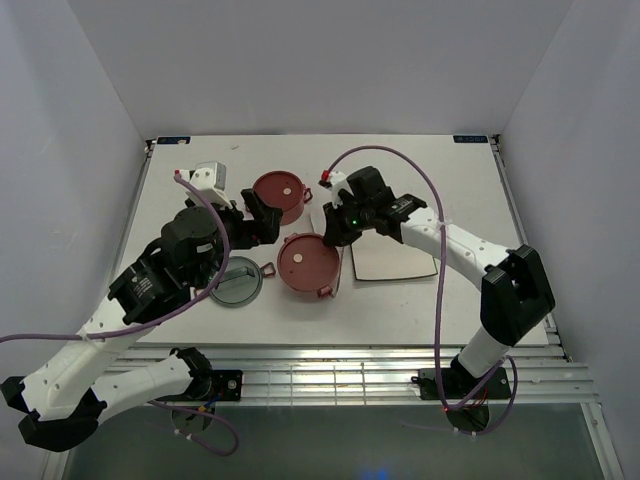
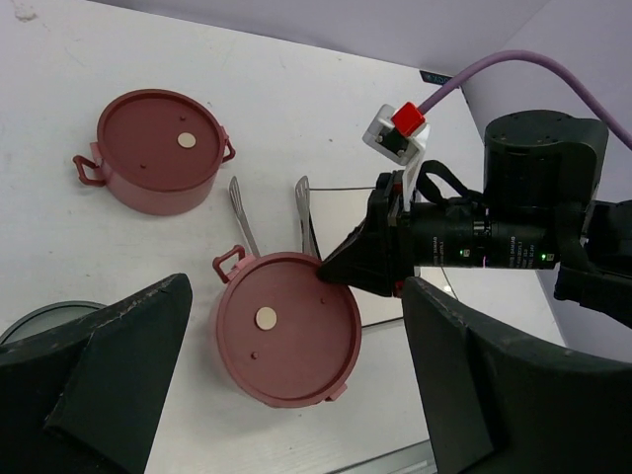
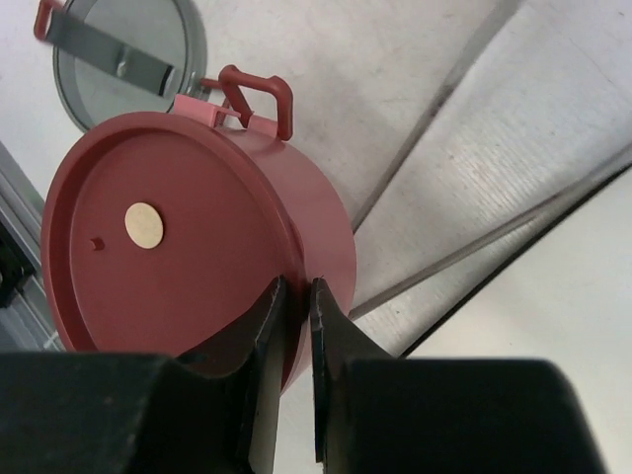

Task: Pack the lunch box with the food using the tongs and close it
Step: Place the packing box at the center of the board.

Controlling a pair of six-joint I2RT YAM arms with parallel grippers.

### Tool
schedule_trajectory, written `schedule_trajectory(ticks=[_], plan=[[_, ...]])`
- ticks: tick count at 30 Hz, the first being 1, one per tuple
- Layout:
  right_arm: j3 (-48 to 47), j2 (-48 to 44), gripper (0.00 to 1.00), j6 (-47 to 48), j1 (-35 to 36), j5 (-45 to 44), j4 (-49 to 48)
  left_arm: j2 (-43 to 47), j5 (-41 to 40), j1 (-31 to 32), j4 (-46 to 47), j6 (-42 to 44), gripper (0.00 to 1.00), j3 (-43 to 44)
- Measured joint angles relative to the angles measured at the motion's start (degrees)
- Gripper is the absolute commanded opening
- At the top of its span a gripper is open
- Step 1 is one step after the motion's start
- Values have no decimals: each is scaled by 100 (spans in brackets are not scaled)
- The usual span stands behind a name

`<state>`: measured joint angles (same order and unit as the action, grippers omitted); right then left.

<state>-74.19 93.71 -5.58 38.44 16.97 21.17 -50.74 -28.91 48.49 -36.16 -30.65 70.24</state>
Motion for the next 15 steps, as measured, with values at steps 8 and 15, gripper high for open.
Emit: schedule_trajectory(ticks=[8, 15], plan=[[-96, 428, 8, 649, 903, 256, 9, -50, 129, 0, -120, -13, 98, 0], [-393, 1259, 8, 1176, 1078, 621, 0, 87, 90, 0, -116, -22, 98, -2]])
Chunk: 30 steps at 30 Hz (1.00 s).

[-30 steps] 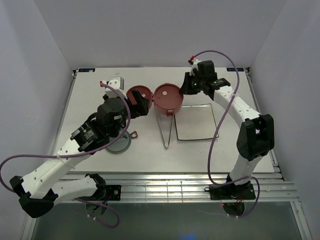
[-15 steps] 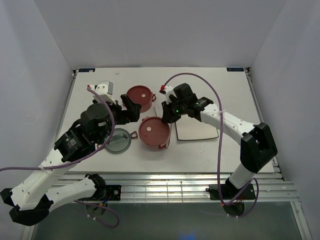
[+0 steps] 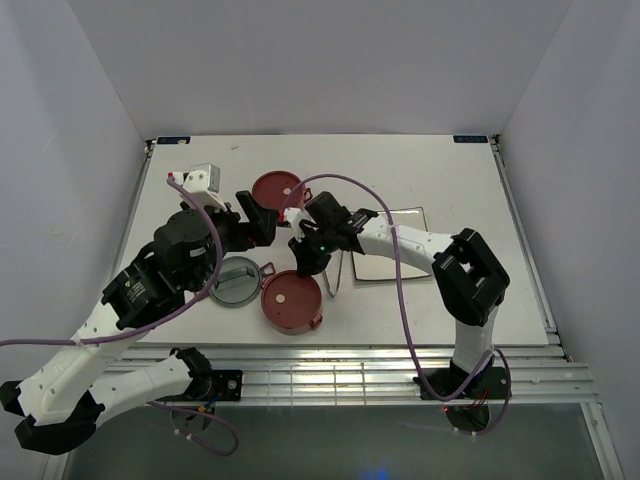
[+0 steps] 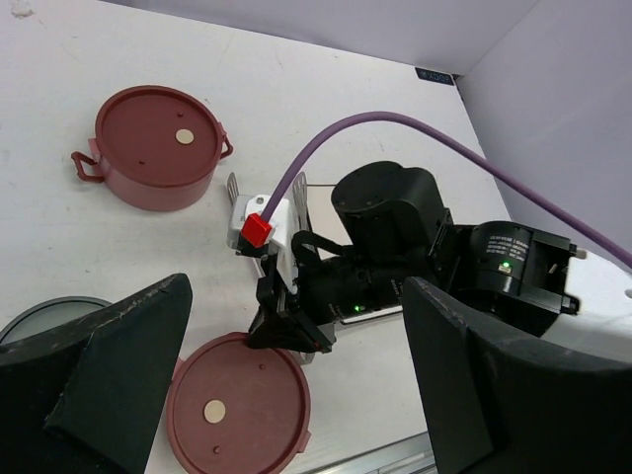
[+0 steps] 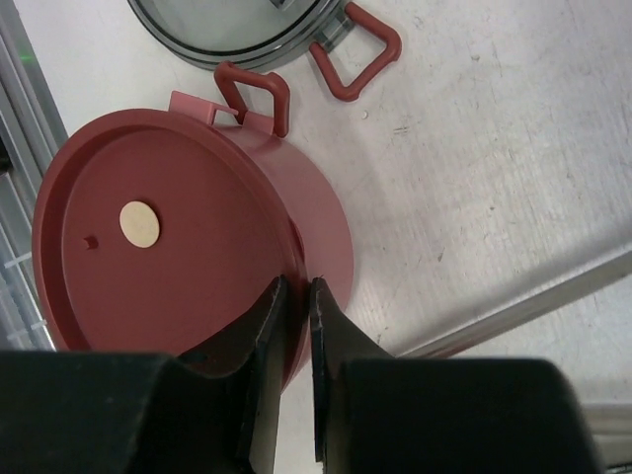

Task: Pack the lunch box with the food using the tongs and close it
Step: Place the packing box at the center of the board.

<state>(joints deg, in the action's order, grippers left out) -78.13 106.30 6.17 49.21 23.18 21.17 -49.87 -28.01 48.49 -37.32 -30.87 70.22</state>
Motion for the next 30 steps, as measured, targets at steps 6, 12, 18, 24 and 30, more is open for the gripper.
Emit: schedule_trajectory(ticks=[6, 12, 18, 24, 30], plan=[[-284, 343, 22, 293, 0, 173, 15, 92, -396, 0, 234, 87, 98, 4], [-1067, 671, 48, 376, -2, 216, 9, -970, -809, -199, 404, 299, 98, 1158], [-1283, 584, 53, 195, -76, 122, -28, -2555, 476, -2371, 426, 203, 98, 2109], [-46, -483, 53, -603, -157, -249, -444, -3532, 2308, -4179, 247, -28, 95, 2109], [721, -1399, 57, -1679, 98, -1261, -472, -3665, 3213, -4402, 579, -125, 94, 1460]])
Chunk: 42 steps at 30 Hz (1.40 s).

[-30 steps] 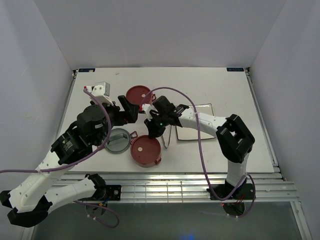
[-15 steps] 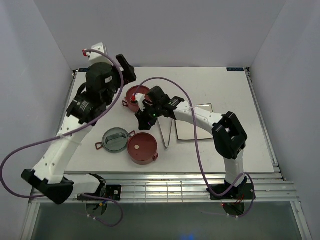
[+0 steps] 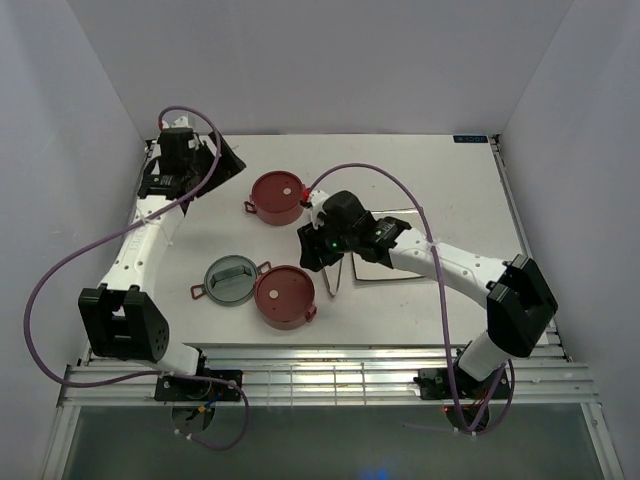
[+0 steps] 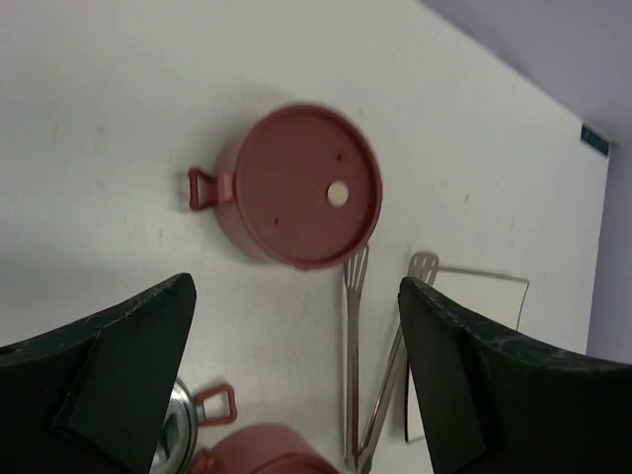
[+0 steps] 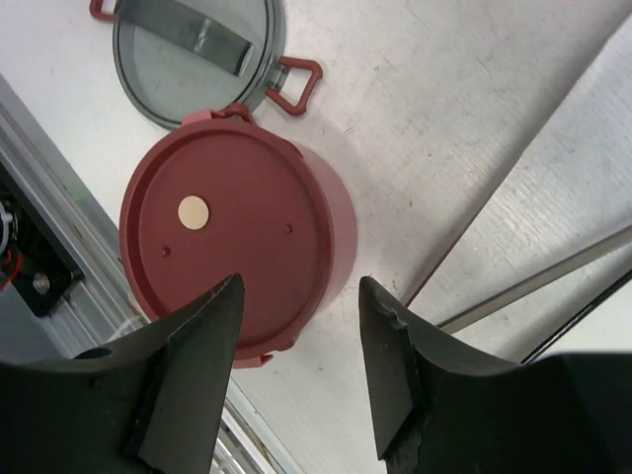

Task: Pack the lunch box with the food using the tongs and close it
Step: Place the packing box at the center of the board.

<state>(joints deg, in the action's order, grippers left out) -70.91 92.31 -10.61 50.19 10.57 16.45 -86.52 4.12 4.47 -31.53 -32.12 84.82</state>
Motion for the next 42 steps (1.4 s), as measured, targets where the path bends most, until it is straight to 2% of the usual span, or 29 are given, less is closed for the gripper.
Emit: schedule_trajectory(ticks=[5, 10, 14, 19, 26, 32, 42], plan=[[153, -278, 57, -879, 361, -949, -9, 636, 393, 72, 415, -184, 94, -1856], [190, -173, 52, -1325, 522, -1427, -15, 1169, 496, 144, 632, -273, 94, -2855], [356, 24, 46, -1440, 522, -1539, -35, 1965, 518, 225, 763, -286, 93, -3543], [476, 267, 41, -1443, 522, -1491, -31, 2695, 476, 271, 960, -343, 90, -4096], [483, 422, 37, -1333, 522, -1427, -42, 2743, 691, 278, 1137, -619, 90, -4951], [468, 612, 35, -1292, 522, -1327, -160, 2841, 656, 278, 1198, -892, 93, -5101], [380, 697, 35, -1156, 522, -1246, -210, 3265, 111, 278, 1231, -1700, 94, -5674]])
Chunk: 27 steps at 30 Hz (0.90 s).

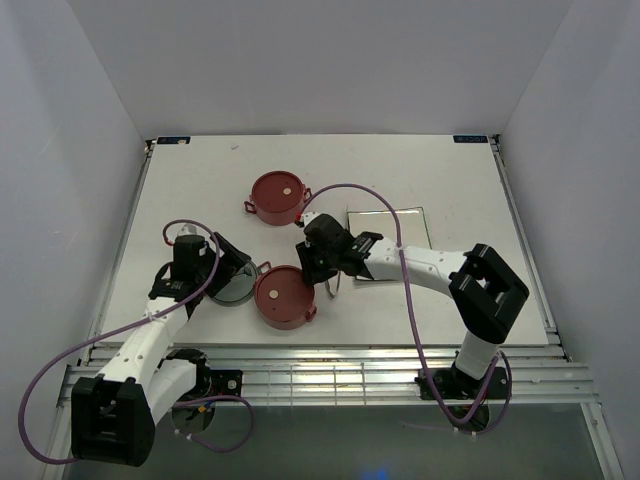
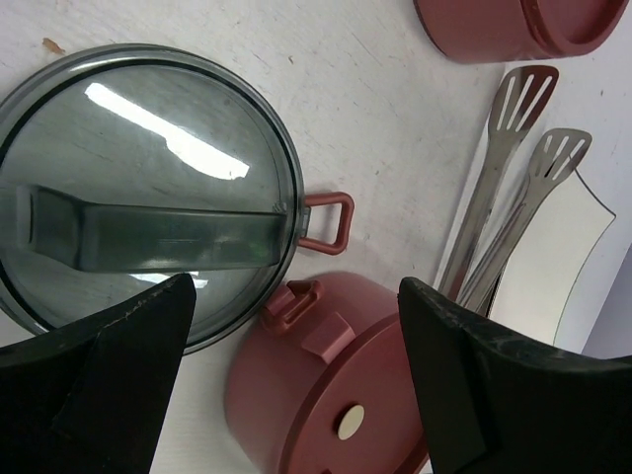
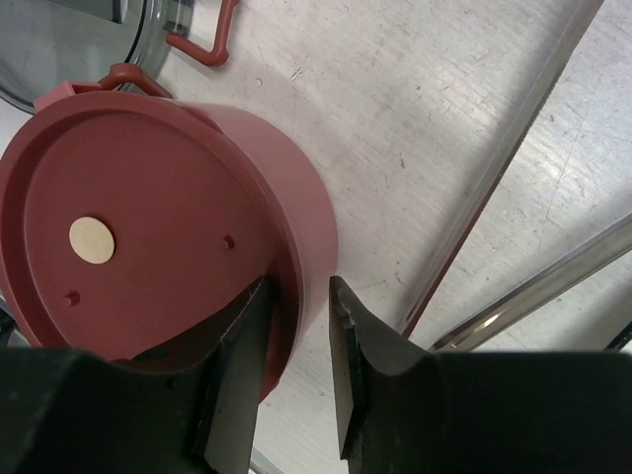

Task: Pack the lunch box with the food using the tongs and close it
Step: Place the packing box at the center of the board.

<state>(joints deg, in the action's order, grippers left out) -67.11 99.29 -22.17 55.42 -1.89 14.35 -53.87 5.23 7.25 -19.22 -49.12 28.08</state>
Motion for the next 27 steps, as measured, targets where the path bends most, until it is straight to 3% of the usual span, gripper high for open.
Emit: schedule_trajectory(ticks=[6, 13, 20, 27], plan=[[-212, 197, 29, 90, 0, 76, -61, -431, -398, 0, 214, -136, 94, -9], [-671, 560, 13, 437, -48, 168, -76, -1342, -876, -140, 551, -35, 94, 306], [-1357, 1064, 8, 1084, -186, 369, 33, -2223, -876, -778, 1064, 164, 94, 881], [-2389, 1759, 8, 2133, -385, 793, 352, -2074, -732, -1338, 1106, 348, 94, 1010]])
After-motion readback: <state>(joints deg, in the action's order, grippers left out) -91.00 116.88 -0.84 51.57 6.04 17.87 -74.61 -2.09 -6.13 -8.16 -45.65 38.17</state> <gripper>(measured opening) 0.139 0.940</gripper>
